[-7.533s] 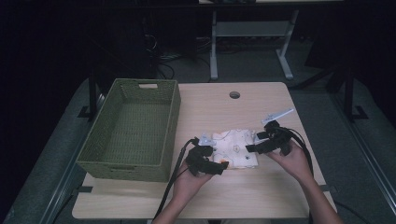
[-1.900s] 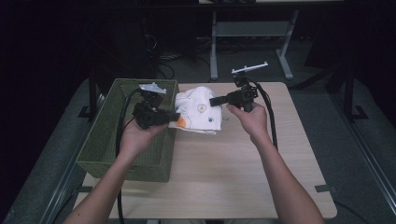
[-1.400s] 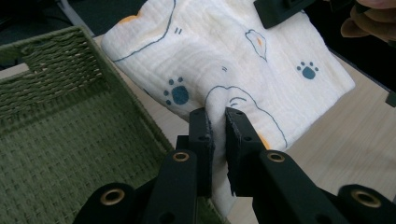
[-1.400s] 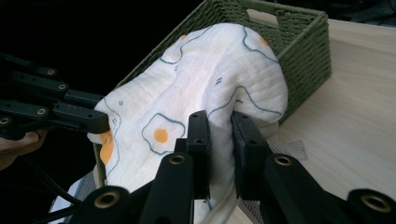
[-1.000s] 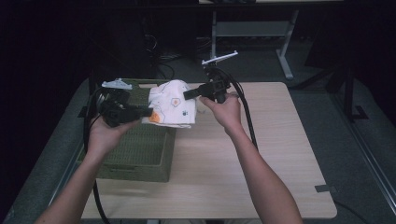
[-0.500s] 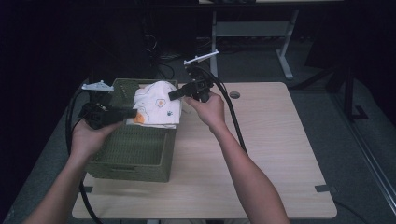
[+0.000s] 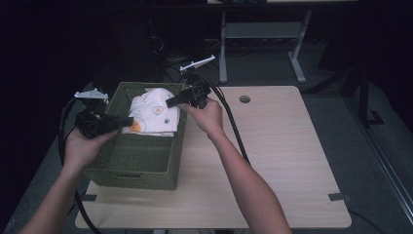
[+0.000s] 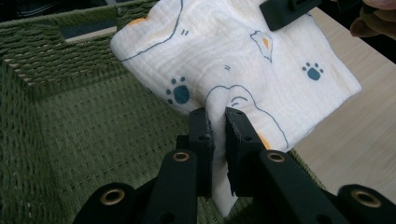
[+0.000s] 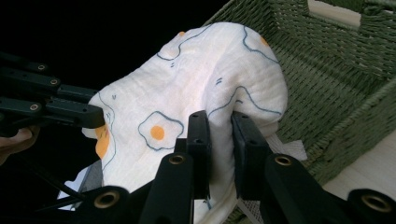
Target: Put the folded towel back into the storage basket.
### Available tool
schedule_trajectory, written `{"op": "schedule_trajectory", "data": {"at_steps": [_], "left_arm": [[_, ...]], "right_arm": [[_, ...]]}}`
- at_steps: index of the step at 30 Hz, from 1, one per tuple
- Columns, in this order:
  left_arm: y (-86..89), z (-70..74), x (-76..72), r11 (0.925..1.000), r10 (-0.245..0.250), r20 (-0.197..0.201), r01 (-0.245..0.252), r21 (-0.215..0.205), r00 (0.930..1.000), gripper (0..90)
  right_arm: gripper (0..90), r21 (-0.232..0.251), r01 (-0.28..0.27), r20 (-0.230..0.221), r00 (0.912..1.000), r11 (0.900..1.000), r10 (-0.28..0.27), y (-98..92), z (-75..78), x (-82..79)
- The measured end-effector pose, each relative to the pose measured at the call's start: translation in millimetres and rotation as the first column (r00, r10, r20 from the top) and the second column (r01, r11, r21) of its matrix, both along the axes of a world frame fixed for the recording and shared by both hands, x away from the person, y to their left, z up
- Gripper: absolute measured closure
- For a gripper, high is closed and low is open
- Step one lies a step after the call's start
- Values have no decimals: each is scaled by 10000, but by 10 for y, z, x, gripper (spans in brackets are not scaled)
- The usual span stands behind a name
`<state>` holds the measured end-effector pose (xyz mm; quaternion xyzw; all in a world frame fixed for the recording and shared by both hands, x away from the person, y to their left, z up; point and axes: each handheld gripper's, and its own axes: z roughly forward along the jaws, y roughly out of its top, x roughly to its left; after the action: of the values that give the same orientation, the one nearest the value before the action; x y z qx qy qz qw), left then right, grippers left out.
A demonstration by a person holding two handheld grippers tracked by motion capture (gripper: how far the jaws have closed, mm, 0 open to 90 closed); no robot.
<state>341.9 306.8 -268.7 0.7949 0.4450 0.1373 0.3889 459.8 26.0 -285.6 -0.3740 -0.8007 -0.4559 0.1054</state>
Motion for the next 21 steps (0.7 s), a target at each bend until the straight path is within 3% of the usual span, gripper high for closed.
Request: {"op": "schedule_trajectory", "data": {"at_steps": [21], "left_arm": [[258, -166, -13, 9987, 432, -291, -424, 264, 9986, 823]], "right_arm": [[786, 8, -189, -282, 9994, 9998, 189, 325, -207, 37]]}}
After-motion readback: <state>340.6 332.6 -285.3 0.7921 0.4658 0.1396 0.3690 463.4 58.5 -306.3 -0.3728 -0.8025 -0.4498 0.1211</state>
